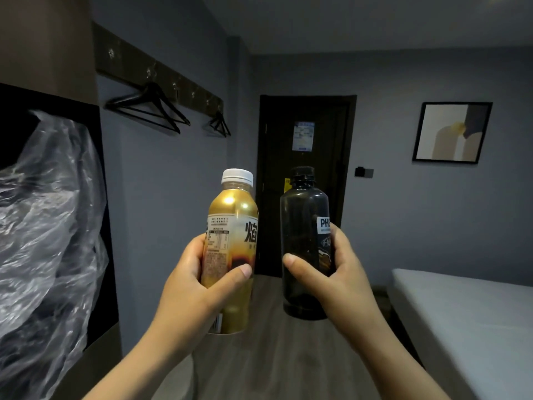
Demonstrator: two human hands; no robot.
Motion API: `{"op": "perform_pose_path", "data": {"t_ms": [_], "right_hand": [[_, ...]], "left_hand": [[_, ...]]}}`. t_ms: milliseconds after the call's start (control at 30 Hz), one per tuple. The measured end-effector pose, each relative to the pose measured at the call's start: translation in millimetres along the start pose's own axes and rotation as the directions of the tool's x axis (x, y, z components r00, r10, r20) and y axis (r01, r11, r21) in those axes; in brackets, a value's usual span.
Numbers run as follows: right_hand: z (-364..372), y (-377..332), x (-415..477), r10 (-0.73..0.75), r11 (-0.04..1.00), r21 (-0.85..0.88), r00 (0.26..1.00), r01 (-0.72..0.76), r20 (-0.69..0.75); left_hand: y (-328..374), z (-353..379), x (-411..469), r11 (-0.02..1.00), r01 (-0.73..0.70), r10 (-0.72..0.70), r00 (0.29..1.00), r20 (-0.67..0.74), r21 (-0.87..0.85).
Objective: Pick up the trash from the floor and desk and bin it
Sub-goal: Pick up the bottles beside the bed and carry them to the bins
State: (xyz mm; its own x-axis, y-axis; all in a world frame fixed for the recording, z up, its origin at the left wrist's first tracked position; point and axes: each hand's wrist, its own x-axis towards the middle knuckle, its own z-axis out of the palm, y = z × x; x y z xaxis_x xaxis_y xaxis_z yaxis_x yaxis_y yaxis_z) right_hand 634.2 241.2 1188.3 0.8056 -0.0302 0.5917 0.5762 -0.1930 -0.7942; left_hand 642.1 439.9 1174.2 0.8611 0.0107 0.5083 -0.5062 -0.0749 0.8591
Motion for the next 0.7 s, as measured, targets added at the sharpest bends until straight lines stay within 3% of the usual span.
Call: {"op": "perform_pose_path", "data": {"t_ms": [367, 700], "right_hand": [[4, 136, 144, 0.006, 0.998, 0.065, 1.0, -0.007, 0.013], [-16, 274, 285, 0.101, 0.99, 0.092, 0.992, -0.108, 0.08]], "left_hand": [[-109, 34, 149, 0.996, 0.044, -0.04, 0.998, -0.047, 0.076], [-215, 81, 284, 0.978, 0.2, -0.191, 0.973, -0.127, 0.058]]}}
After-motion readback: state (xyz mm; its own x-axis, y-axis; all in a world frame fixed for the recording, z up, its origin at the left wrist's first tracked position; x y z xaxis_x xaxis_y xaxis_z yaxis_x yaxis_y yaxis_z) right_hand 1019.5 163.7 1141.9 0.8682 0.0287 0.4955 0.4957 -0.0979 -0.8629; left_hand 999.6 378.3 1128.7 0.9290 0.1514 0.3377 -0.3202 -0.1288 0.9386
